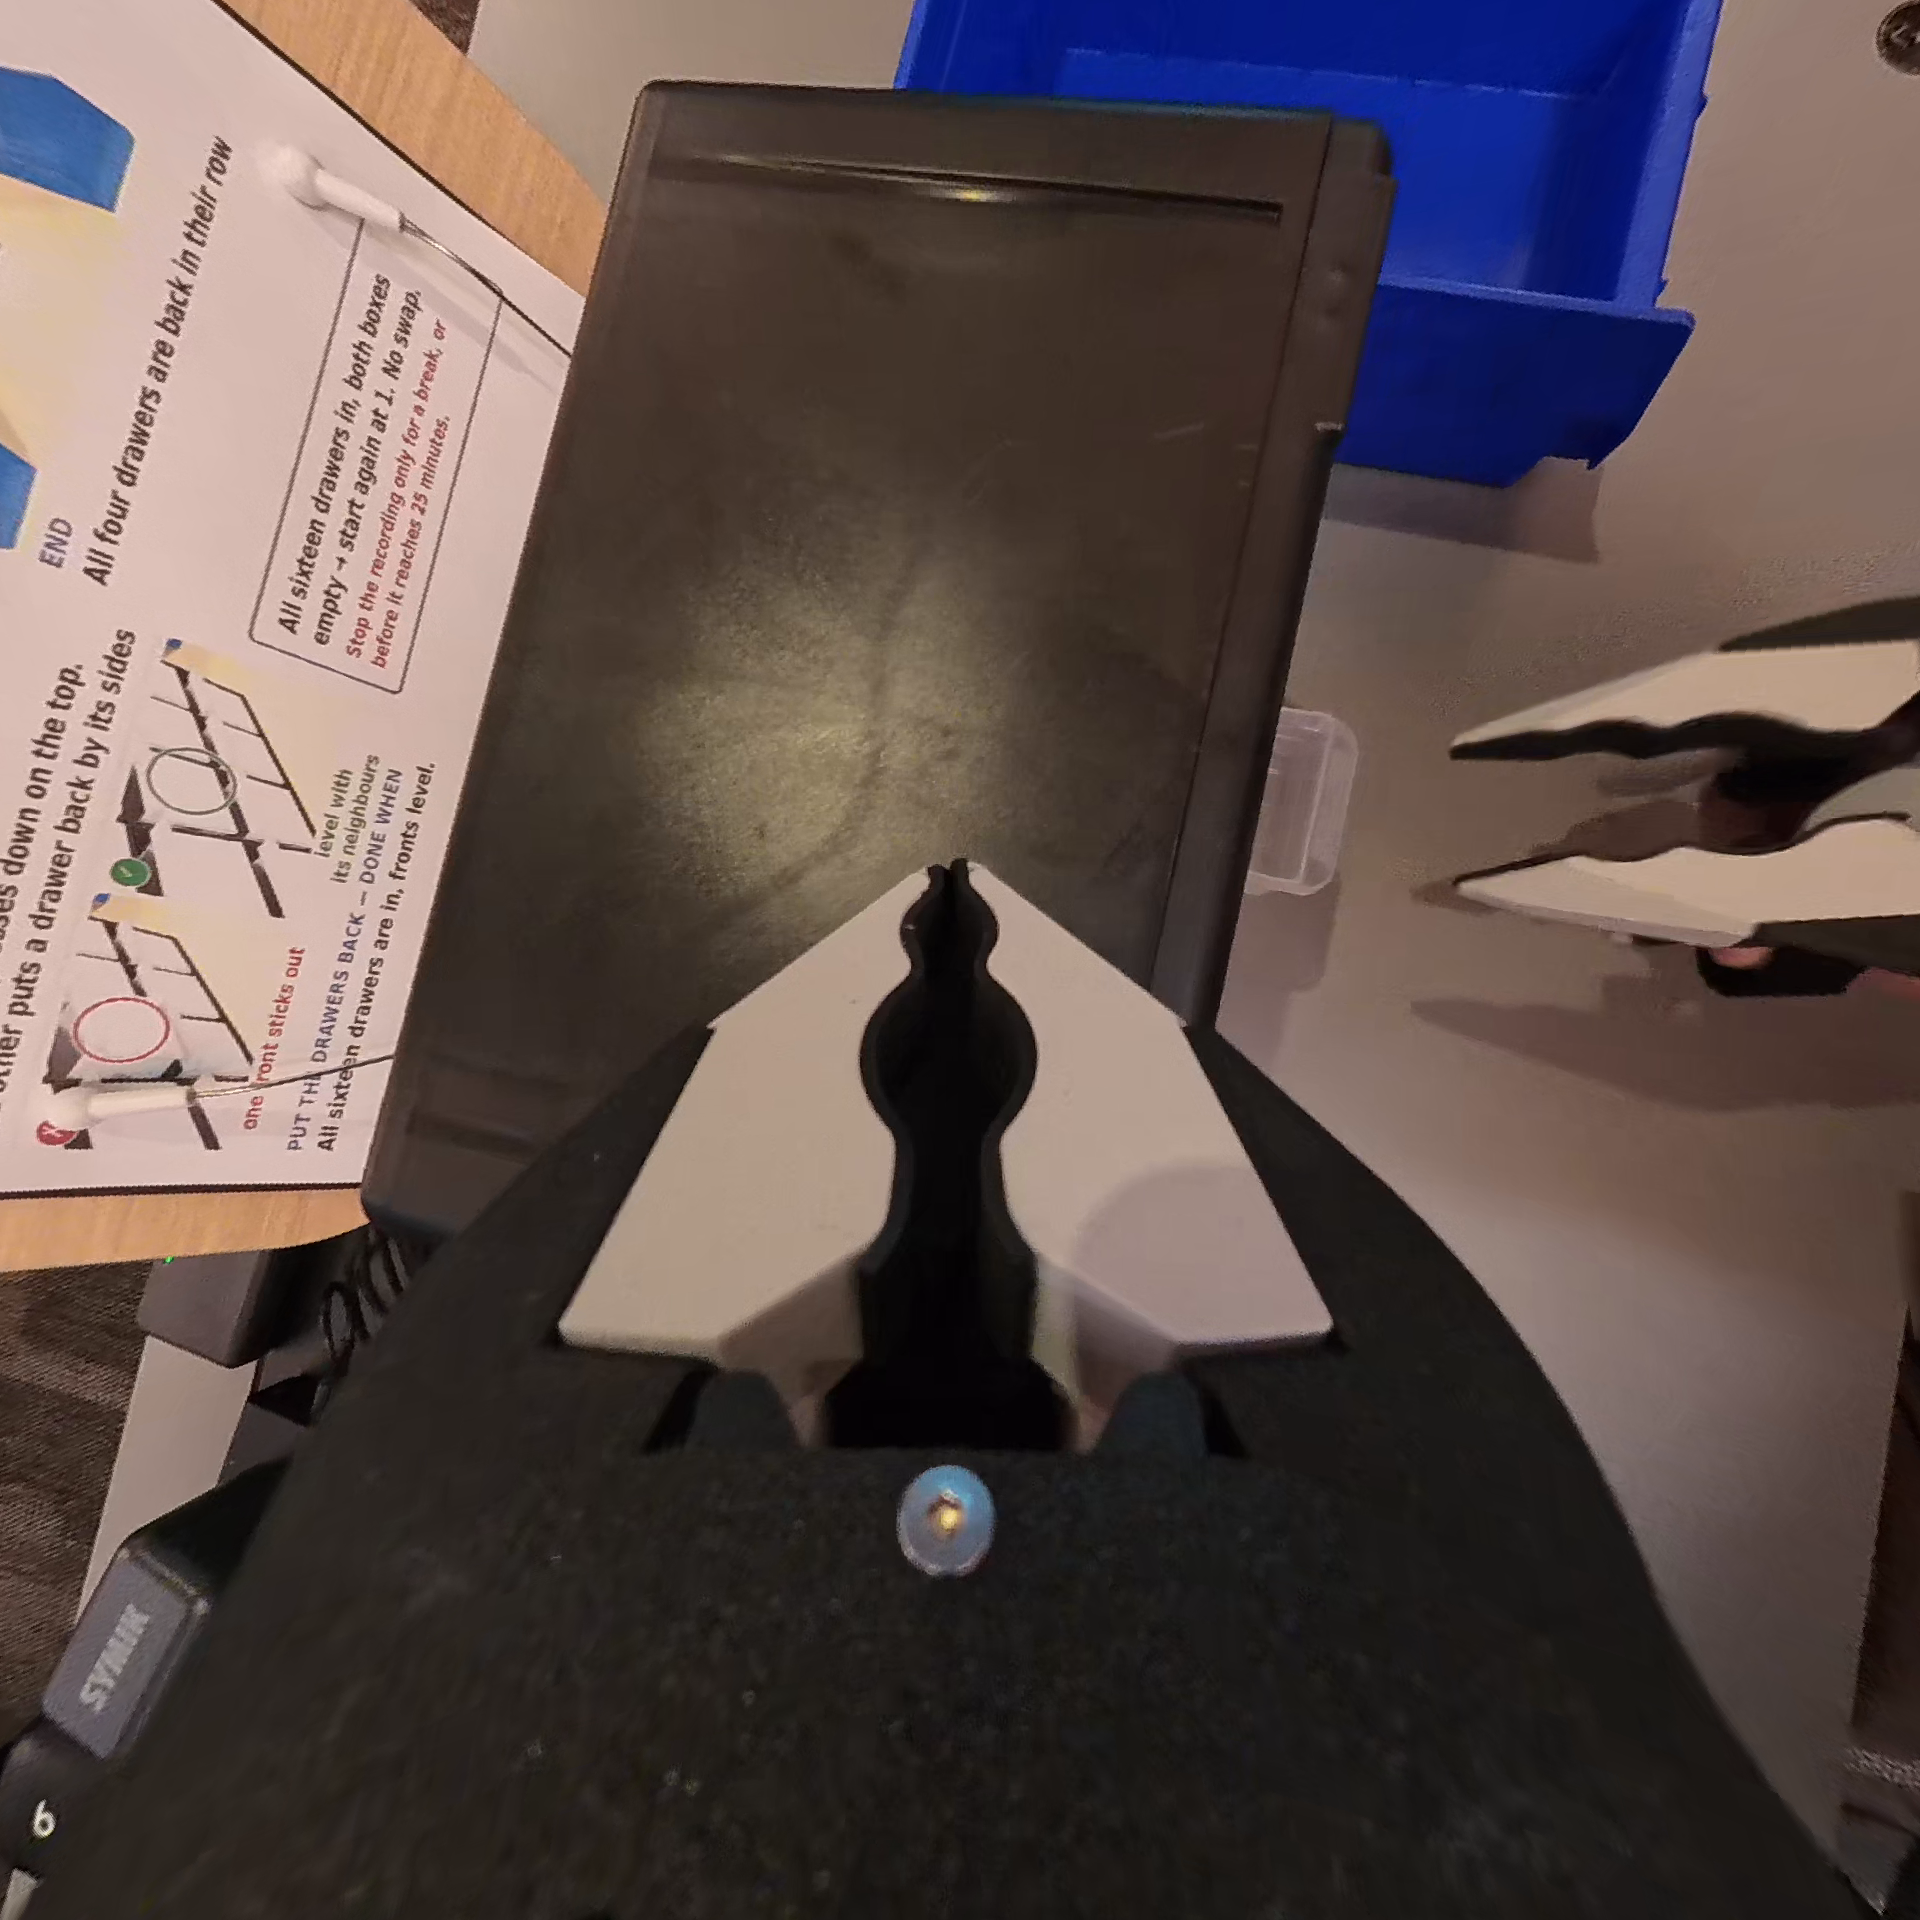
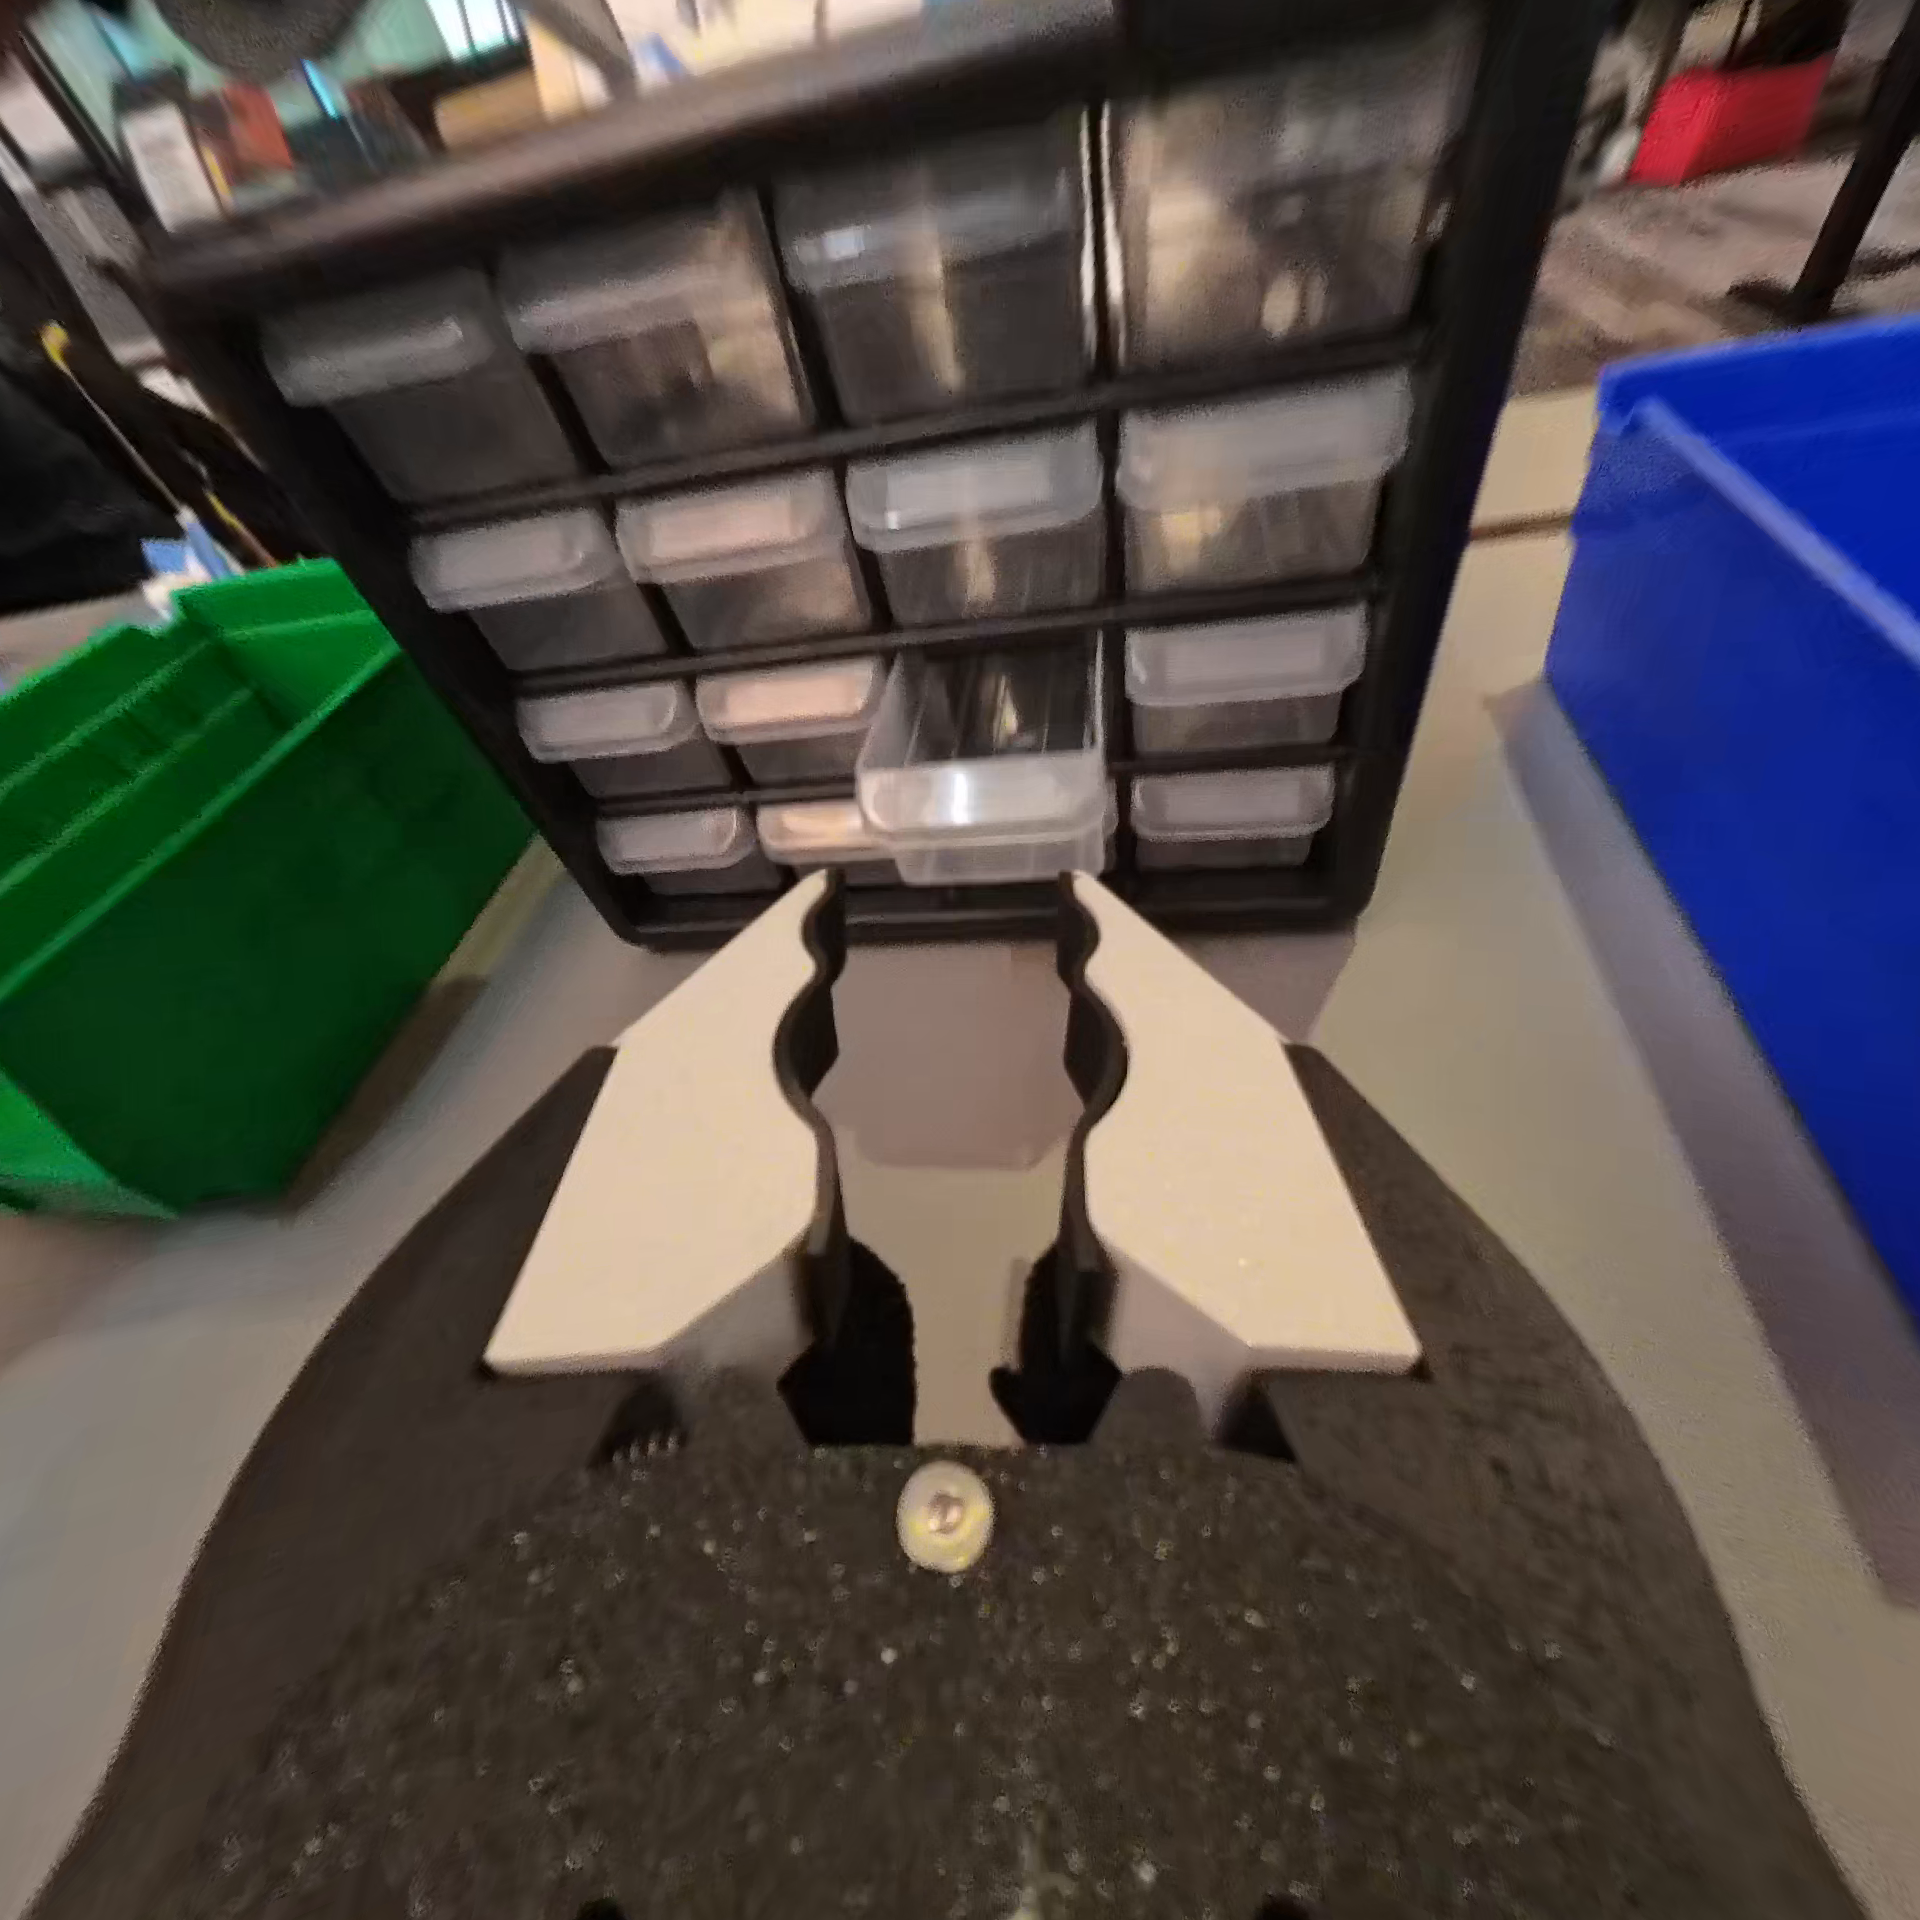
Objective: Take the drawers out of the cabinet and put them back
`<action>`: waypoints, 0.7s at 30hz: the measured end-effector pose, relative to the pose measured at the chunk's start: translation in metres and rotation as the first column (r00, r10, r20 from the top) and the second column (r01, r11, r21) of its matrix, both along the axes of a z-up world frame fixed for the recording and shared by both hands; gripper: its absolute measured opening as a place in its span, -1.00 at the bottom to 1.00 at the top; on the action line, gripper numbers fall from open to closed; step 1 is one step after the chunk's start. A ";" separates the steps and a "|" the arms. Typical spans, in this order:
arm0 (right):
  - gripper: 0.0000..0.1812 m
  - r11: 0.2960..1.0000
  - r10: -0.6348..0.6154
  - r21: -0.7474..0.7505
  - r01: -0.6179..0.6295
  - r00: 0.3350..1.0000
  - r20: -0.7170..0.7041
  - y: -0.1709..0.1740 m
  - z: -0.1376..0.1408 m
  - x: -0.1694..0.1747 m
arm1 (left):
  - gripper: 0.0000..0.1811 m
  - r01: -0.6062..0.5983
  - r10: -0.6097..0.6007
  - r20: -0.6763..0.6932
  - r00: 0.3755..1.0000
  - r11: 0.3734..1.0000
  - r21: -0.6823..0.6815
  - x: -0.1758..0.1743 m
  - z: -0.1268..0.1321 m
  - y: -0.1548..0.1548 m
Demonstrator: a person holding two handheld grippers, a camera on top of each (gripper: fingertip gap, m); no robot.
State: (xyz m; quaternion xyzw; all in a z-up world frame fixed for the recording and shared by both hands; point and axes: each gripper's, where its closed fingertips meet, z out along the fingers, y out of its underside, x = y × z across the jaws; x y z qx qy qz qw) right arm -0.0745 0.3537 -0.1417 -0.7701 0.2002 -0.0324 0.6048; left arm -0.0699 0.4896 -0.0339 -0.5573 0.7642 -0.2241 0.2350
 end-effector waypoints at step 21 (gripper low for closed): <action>-0.75 0.989 0.112 -0.113 -0.098 0.986 0.125 0.076 -0.032 0.035 | -1.00 -0.088 0.087 -0.037 0.996 0.995 -0.050 -0.001 0.000 0.000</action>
